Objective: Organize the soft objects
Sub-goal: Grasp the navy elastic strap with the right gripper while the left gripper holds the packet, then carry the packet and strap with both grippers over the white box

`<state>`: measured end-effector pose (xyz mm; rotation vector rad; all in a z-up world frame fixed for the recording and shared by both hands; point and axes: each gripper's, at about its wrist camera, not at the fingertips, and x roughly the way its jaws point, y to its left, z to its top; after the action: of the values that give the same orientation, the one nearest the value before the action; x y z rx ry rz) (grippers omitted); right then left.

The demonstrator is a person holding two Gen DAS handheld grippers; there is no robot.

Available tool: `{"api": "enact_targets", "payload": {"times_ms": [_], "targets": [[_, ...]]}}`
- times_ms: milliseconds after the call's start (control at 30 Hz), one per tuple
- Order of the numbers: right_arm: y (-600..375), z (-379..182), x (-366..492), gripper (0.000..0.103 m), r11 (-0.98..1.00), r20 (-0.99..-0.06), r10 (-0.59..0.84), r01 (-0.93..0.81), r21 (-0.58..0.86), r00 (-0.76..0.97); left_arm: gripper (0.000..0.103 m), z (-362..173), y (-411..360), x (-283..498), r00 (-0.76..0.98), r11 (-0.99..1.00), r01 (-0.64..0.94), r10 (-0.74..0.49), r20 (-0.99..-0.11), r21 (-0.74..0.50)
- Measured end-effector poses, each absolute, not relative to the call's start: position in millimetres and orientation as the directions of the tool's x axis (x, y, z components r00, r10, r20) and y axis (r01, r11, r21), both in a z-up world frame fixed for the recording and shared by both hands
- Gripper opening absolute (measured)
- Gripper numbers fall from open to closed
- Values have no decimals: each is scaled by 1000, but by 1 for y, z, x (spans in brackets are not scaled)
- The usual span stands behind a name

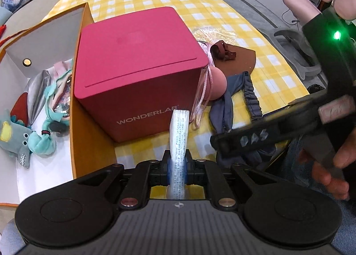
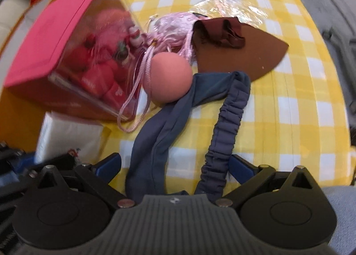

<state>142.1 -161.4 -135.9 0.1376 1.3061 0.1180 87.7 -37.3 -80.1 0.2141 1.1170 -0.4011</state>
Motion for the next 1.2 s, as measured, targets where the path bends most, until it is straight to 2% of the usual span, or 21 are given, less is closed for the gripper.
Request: {"api": "enact_targets", "payload": {"times_ms": [133, 200, 333, 367, 400, 433, 500, 567, 933, 1200], "targets": [[-147, -139, 140, 96, 997, -952, 73, -47, 62, 296, 11, -82, -36, 89, 372, 912, 409, -208, -905, -41], [-144, -138, 131, 80, 998, -945, 23, -56, 5, 328, 11, -83, -35, 89, 372, 913, 406, -211, -904, -46], [-150, -133, 123, 64, 999, -934, 24, -46, 8, 358, 11, -83, -35, 89, 372, 913, 405, -217, -902, -53], [-154, -132, 124, 52, 999, -931, 23, -42, 9, 363, 11, -83, -36, 89, 372, 912, 406, -219, -902, -54], [-155, -130, 123, 35, 999, -929, 26, -35, 14, 370, 11, -82, -36, 88, 373, 912, 407, -221, -901, -55], [-160, -132, 128, 26, 999, -928, 30, -28, 22, 372, 11, -81, -36, 88, 375, 911, 408, -224, -900, -57], [-167, -132, 129, 20, 999, -928, 49, -10, 48, 370, 11, -79, -36, 88, 377, 911, 409, -228, -897, -60], [-176, -131, 131, 7, 997, -931, 61, 19, 73, 359, 11, -77, -36, 87, 380, 910, 409, -234, -895, -64], [-188, -102, 103, 7, 987, -914, 130, 33, 154, 384, 11, -60, -29, 71, 414, 908, 413, -256, -873, -71], [-179, -61, 70, 7, 990, -880, 139, -52, 130, 454, 11, -35, -28, 53, 470, 905, 422, -270, -840, -54]]}}
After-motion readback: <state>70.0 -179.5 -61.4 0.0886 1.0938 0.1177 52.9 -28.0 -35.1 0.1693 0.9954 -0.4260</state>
